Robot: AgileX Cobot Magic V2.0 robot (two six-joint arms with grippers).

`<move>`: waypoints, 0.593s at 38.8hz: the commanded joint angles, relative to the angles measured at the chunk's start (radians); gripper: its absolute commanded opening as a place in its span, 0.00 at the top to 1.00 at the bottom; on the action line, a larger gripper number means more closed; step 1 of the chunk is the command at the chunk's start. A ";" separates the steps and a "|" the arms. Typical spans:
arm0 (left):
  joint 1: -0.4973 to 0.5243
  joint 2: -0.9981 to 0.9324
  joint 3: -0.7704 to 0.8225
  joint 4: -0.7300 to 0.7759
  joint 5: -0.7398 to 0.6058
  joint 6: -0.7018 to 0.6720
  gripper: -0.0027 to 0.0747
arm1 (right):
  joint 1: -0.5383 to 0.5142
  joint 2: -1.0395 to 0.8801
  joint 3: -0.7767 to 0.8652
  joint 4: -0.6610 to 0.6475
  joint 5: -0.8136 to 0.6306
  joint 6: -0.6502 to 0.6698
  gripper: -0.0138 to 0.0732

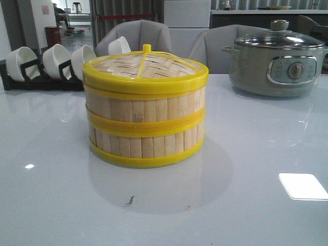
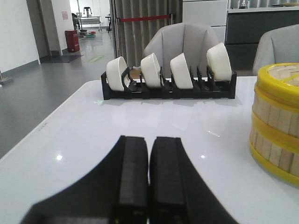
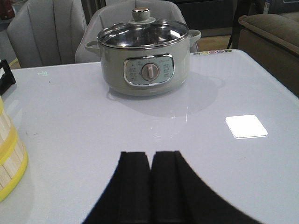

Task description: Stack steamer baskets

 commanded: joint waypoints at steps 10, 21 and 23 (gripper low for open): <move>0.001 -0.013 -0.001 -0.010 -0.085 0.000 0.85 | -0.005 -0.100 0.001 0.009 -0.005 0.015 0.78; 0.001 -0.013 -0.001 -0.010 -0.085 0.000 0.85 | -0.007 -0.331 0.199 0.001 -0.007 0.014 0.78; 0.001 -0.013 -0.001 -0.010 -0.085 0.000 0.85 | -0.007 -0.368 0.222 0.001 -0.006 0.014 0.78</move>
